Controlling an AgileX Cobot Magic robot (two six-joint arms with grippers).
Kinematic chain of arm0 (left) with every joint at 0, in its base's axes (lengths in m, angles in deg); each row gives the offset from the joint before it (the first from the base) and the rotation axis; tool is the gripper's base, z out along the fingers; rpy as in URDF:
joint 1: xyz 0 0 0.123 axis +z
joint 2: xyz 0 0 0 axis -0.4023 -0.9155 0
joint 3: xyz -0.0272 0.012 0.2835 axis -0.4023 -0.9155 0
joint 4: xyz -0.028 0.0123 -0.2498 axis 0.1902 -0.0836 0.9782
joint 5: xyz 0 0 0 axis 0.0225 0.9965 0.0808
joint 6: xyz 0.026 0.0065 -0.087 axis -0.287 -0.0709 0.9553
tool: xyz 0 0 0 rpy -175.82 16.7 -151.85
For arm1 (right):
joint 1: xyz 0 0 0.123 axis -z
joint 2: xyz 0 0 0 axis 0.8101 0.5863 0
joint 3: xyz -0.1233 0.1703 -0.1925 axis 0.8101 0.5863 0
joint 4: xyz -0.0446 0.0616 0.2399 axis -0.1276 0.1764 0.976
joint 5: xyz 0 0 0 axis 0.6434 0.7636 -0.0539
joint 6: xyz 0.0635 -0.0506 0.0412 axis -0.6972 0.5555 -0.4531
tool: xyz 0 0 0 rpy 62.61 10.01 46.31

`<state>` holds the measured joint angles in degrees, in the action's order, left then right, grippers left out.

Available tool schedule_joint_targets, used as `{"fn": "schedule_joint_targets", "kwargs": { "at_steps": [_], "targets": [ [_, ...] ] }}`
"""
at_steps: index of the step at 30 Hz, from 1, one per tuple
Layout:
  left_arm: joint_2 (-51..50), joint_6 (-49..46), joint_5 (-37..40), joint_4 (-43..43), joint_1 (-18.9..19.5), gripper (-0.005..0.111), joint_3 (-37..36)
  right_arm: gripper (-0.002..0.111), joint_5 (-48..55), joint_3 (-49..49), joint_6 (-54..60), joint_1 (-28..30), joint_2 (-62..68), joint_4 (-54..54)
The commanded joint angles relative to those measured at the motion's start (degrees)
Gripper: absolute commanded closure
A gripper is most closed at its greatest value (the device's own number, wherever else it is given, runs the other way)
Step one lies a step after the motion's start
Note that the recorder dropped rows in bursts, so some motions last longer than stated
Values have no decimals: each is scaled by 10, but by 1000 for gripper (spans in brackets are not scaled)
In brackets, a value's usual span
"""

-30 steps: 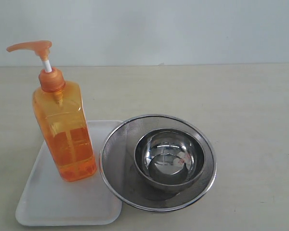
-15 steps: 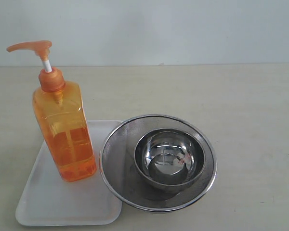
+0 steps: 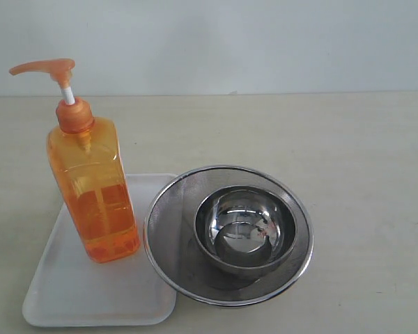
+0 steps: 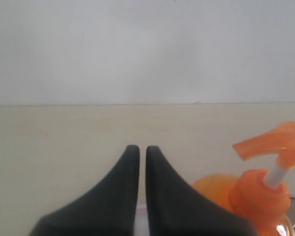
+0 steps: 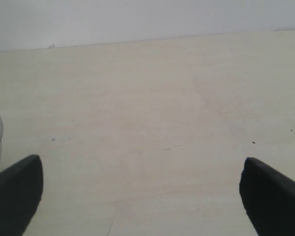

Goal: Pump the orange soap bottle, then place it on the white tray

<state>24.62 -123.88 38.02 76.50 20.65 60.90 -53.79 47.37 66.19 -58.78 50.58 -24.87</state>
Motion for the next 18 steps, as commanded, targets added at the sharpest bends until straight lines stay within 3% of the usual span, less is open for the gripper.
{"fn": "schedule_joint_targets", "kwargs": {
  "at_steps": [1, 7, 18],
  "targets": [
    [-2, 12, -3, 6, -2, 102, 5, 3, -4, 0, -1, 1, -3, -4],
    [-2, 12, -10, 6, -2, 102, 5, 3, -4, 0, -1, 1, -3, -4],
    [-2, 1, 87, -22, -2, 102, -4, 3, -4, 0, -2, 1, -3, -4]
  ]
}}
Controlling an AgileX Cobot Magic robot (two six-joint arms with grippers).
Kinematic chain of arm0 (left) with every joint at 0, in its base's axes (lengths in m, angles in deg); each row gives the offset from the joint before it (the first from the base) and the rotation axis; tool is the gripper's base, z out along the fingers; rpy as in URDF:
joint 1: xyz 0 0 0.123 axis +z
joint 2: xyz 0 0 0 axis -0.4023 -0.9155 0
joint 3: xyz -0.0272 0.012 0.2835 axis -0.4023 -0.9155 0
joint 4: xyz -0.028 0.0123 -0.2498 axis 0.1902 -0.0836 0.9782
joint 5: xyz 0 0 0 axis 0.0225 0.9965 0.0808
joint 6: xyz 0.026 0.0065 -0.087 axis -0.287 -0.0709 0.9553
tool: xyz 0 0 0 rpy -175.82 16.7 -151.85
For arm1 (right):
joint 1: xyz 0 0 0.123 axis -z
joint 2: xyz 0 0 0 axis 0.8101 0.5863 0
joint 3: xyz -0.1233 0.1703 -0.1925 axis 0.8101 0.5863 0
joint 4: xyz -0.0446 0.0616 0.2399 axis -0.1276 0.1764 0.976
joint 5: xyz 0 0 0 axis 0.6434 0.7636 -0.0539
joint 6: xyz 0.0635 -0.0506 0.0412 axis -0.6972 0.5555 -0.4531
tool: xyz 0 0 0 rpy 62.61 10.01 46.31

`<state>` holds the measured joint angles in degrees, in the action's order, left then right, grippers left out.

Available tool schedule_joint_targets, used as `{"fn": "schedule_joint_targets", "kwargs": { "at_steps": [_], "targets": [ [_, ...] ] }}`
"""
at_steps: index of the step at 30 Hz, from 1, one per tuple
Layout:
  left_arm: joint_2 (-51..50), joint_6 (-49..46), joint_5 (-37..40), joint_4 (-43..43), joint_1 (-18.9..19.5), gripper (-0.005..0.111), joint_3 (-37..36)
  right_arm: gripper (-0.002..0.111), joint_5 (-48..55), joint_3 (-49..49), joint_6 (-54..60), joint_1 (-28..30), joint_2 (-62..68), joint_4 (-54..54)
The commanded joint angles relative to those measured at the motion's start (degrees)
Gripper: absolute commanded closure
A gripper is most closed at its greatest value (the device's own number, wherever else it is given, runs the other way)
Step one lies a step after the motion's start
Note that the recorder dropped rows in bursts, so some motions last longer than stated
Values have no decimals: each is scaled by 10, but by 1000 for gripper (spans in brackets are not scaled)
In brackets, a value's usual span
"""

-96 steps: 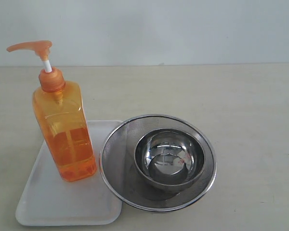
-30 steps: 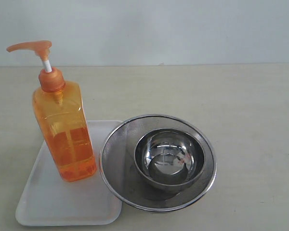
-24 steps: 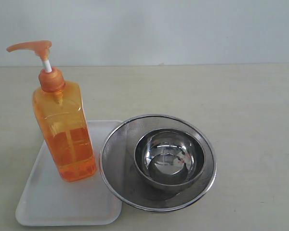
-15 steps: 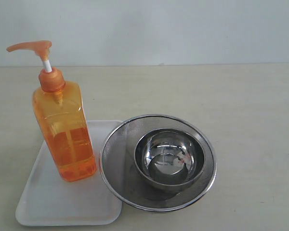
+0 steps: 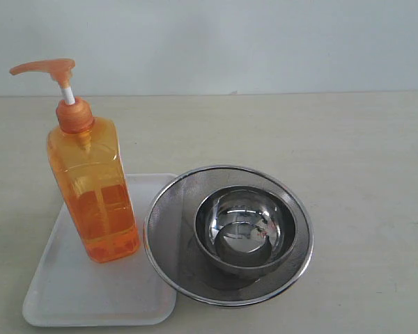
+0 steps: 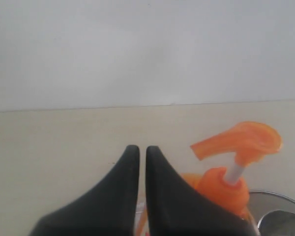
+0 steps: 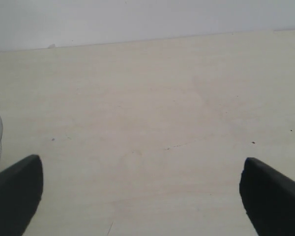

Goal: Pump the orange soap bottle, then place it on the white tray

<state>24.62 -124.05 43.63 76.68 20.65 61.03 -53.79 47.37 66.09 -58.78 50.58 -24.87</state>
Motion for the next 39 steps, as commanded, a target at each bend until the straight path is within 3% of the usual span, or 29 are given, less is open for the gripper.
{"fn": "schedule_joint_targets", "kwargs": {
  "at_steps": [1, 3, 5, 10, 14, 16, 23, 30, 35, 39],
  "targets": [
    [-2, 24, 31, -74, -2, 102, -1, 3, -4, 0, 0, 1, -3, -4],
    [-2, 172, 20, -231, -2, 102, 11, 3, -3, 0, 0, 1, -3, -4],
    [-1, 425, -7, -404, -2, 102, 21, 3, -3, 0, 0, 1, -3, -4],
    [35, 1040, -75, -964, -26, 102, 1, 3, -3, 0, 0, 1, -3, -4],
    [76, 1272, -265, -1191, -55, 102, -99, 3, -3, 0, 0, 1, -3, -4],
    [86, 1288, -301, -1200, -55, 102, -146, 3, -3, 0, 0, 1, -3, -4],
    [89, 1286, -300, -1202, -55, 102, -227, 3, -2, 0, -1, 1, -3, -4],
    [89, 1291, -420, -1252, -55, 102, -303, 3, -2, 0, 0, 1, -3, -4],
    [89, 1297, -457, -1331, -55, 102, -303, 3, -1, 0, -1, 1, -3, -4],
    [89, 1297, -572, -1365, -55, 102, -303, 3, -1, 0, -1, 1, -3, -4]
  ]
}}
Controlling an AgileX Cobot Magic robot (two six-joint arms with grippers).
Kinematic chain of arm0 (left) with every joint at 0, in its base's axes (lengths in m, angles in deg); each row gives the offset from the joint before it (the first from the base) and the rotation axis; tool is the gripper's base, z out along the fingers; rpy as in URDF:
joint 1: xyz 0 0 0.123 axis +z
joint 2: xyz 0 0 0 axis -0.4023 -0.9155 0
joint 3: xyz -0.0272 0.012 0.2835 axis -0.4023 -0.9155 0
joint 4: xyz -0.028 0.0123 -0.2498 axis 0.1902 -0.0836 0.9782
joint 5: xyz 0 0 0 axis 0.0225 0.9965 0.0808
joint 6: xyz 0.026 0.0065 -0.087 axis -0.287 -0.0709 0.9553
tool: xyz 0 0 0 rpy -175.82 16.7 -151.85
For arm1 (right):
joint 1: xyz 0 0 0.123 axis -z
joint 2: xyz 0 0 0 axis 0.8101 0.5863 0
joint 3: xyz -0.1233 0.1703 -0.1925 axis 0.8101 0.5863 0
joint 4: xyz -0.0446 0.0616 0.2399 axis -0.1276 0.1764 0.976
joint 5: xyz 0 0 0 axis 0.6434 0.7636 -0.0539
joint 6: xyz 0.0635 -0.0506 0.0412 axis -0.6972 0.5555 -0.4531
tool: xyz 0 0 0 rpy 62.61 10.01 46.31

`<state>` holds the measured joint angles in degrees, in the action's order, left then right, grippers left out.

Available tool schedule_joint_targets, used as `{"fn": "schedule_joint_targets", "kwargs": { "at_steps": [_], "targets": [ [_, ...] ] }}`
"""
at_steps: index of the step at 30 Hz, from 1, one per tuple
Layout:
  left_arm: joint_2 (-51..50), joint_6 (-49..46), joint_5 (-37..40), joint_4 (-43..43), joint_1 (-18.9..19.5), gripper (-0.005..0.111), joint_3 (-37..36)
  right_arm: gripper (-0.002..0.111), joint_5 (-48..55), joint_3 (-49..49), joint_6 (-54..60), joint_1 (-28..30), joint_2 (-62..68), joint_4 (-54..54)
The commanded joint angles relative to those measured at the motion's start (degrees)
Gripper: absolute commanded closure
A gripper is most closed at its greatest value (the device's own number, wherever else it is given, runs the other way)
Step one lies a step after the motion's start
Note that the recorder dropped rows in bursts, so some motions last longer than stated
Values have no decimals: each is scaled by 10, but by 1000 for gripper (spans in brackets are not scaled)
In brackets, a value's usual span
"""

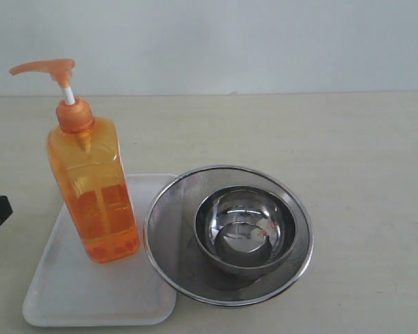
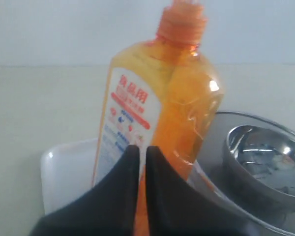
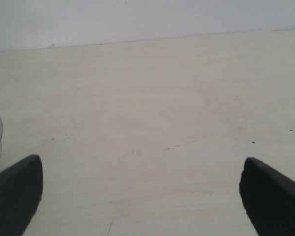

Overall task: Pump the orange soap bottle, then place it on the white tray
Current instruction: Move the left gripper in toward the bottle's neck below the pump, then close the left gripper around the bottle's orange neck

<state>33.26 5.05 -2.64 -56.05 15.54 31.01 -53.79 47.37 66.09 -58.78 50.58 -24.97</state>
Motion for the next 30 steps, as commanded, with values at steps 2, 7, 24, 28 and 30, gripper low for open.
{"fn": "schedule_joint_targets", "kwargs": {
  "at_steps": [2, 7, 24, 28, 30],
  "targets": [
    [3, 6, -123, -35, -4, 100, 0, 3, -1, 0, -1, 1, -3, -3],
    [-24, 6, -112, -52, -4, 56, 47, 3, -1, 0, -1, 1, -3, -3],
    [-301, -104, -234, -35, -4, 40, 182, 3, -1, 0, -4, 1, -3, -3],
    [-313, -117, -239, -13, -4, 40, 184, 3, -1, 0, -4, 1, -3, -3],
    [-314, -118, -239, 5, -4, 40, 185, 3, -1, 0, -4, 1, -3, -3]
  ]
}}
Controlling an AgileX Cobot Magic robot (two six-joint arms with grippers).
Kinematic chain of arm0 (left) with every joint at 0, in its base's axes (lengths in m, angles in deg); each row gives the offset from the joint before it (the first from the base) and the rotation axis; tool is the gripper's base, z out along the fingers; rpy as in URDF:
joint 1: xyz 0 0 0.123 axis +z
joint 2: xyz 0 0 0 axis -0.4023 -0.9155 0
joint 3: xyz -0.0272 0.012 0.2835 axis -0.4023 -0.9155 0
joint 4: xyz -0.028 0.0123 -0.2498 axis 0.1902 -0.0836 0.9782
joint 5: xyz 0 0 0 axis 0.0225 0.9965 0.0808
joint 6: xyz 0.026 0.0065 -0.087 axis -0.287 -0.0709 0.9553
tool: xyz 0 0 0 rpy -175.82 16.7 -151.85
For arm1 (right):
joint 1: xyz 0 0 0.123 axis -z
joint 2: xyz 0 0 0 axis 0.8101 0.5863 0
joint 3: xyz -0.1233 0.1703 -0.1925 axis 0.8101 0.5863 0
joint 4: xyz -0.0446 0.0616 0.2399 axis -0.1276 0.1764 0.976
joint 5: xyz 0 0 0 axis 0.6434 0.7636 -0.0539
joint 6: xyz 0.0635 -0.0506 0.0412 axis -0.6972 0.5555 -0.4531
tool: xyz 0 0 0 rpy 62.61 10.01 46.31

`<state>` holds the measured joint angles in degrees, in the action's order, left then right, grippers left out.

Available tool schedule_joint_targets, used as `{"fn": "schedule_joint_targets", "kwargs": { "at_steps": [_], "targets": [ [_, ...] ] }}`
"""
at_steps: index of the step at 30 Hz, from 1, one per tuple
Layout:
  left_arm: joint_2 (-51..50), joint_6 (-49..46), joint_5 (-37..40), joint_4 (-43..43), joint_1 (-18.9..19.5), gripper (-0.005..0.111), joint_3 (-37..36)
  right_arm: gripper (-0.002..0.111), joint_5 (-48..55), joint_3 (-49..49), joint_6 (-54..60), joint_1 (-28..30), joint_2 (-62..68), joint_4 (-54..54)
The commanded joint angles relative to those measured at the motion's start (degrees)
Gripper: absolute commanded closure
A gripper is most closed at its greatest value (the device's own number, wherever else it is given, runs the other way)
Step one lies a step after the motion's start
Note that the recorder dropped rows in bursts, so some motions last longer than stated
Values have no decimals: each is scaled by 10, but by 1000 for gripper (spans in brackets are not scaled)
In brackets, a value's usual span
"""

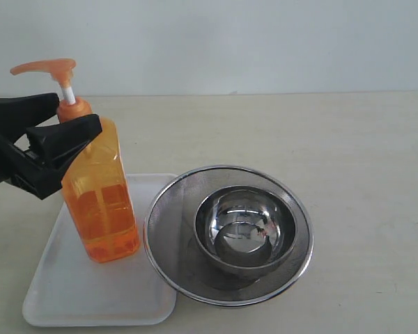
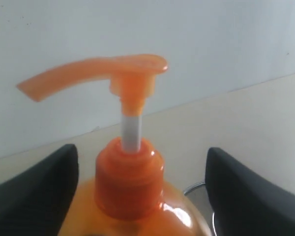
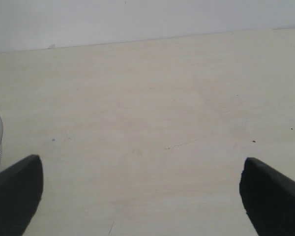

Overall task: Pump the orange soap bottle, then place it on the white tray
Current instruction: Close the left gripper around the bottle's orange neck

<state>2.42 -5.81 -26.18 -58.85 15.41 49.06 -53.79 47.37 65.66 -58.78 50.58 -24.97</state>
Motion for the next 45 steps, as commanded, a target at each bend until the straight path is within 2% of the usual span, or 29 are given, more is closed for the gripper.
{"fn": "schedule_joint_targets", "kwargs": {
  "at_steps": [1, 3, 7, 9, 11, 18, 35, 38, 43, 45],
  "targets": [
    [-5, -15, -3, 37, -3, 40, 5, 3, -1, 0, 0, 1, -3, -3],
    [-5, -25, -3, 38, -3, 43, 5, 3, -1, 0, 0, 1, -3, -3],
    [-5, -28, 1, 37, -3, 60, 5, 3, -1, 0, 0, 1, -3, -3],
    [-5, -28, 1, 25, -3, 64, 5, 3, -1, 0, 0, 1, -3, -3],
    [-5, -28, -1, 19, -3, 63, 5, 3, -1, 0, 0, 1, -3, -3],
    [-5, -28, -1, 19, -3, 47, 5, 3, -1, 0, 0, 1, -3, -3],
    [-73, -33, -47, 33, -3, 50, 20, 3, -6, 0, 0, 1, -3, -3],
    [-75, -55, -48, 34, -3, 61, 20, 3, -6, 0, 0, 1, -3, -3],
    [-75, -120, -49, 32, -3, 98, 20, 3, -6, 0, 0, 1, -3, -3],
    [-75, -135, -51, 30, -3, 102, 20, 3, -6, 0, 0, 1, -3, -3]
  ]
}}
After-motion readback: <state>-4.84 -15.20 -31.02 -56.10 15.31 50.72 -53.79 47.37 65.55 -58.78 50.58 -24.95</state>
